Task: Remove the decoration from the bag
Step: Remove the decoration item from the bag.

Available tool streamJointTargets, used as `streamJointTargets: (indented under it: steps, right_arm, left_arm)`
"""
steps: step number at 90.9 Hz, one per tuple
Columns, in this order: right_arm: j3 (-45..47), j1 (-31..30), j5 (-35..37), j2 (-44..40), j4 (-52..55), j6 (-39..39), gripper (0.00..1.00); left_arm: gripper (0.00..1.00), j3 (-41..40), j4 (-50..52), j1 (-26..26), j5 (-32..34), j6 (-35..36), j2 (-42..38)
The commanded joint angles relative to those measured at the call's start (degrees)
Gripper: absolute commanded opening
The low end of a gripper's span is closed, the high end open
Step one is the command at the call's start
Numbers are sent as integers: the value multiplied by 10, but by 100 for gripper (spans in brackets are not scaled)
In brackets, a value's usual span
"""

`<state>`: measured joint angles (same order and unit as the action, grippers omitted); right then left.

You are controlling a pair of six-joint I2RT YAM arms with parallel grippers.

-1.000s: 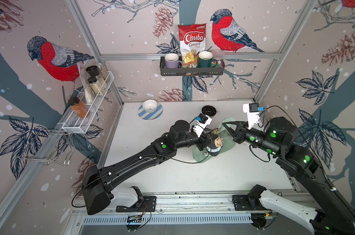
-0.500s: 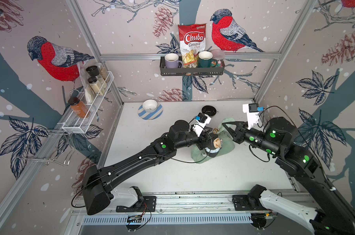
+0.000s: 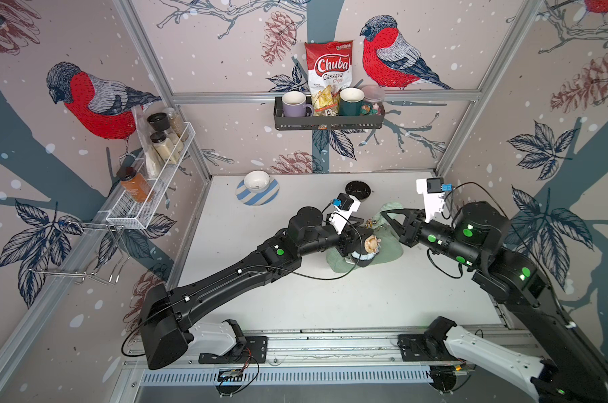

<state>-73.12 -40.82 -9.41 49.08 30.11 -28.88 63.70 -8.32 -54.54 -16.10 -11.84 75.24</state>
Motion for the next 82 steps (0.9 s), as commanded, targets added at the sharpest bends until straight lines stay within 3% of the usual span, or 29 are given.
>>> streamJointTargets:
  steps: [1, 40, 82]
  right_arm:
    - [-4, 1, -2, -1, -32, -7, 0]
    - [-1, 0, -3, -8, -30, -8, 0]
    - [5, 0, 5, -15, -19, -1, 0]
  left_arm:
    - [47, -3, -17, 0, -6, -2, 0]
    - [19, -1, -19, 1, -1, -5, -1]
    - [2, -3, -17, 6, 3, -15, -15]
